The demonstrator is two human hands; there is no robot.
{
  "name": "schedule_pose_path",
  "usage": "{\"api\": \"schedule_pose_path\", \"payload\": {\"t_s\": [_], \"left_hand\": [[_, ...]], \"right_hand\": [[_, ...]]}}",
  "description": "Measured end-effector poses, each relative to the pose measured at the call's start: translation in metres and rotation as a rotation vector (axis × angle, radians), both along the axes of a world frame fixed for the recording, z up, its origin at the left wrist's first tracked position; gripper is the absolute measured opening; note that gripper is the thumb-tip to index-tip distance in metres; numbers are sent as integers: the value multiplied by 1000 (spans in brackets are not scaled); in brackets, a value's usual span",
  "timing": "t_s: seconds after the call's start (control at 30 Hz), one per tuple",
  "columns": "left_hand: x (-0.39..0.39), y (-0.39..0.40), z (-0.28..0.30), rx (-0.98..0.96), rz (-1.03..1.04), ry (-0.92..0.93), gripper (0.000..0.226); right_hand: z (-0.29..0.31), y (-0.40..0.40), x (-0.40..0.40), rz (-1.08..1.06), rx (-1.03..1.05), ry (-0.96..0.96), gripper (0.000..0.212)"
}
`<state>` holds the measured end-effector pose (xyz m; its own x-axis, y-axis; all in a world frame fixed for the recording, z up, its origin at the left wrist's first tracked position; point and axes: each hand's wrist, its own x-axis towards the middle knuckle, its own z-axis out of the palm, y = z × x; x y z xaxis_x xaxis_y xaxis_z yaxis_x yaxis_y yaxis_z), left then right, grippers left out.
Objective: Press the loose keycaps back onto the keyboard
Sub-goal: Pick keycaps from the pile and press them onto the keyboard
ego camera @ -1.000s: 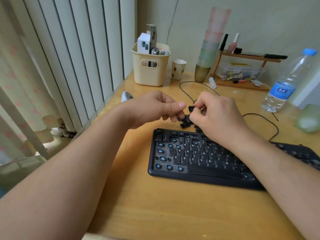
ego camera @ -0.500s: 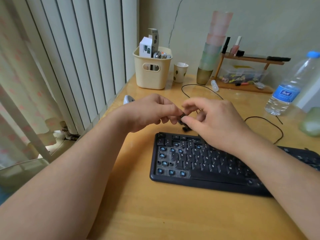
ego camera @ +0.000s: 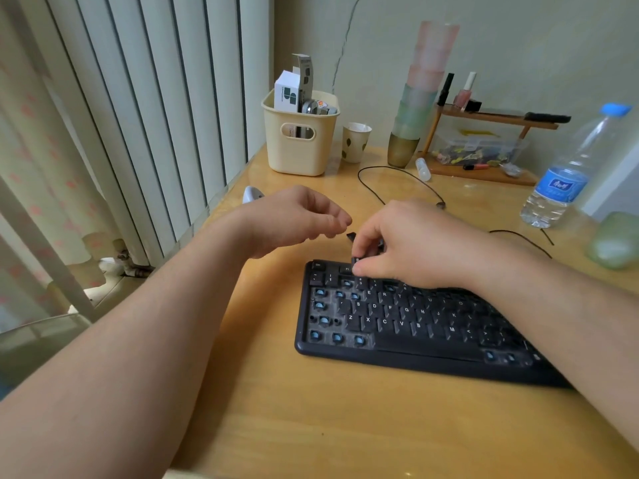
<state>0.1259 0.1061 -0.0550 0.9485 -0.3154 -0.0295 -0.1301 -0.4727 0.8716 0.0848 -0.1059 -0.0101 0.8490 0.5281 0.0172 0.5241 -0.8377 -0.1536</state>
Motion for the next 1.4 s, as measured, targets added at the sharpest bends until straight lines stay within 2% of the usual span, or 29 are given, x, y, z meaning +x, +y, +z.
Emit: {"api": "schedule_pose_path", "payload": {"t_s": [0.1,0.4,0.83,1.13,1.4], "left_hand": [[3,-1,-5,40,79,-55,13],[2,-5,-8,138,73,-91,13],[-1,-6,-8,199,74,-85,16],[-4,-8,-7,231,55,-94,14],[-5,-8,-7,265,57,-102,17]], "right_hand": [[-13,12,-4,0,-45,22,13],[-18,20,-8,-27,-132,-22,15],[-15,23,2,-95,-33,144,14],[-9,38,1,-64,-159,146,15],[-2,35,7,-111,-139,263,12]]}}
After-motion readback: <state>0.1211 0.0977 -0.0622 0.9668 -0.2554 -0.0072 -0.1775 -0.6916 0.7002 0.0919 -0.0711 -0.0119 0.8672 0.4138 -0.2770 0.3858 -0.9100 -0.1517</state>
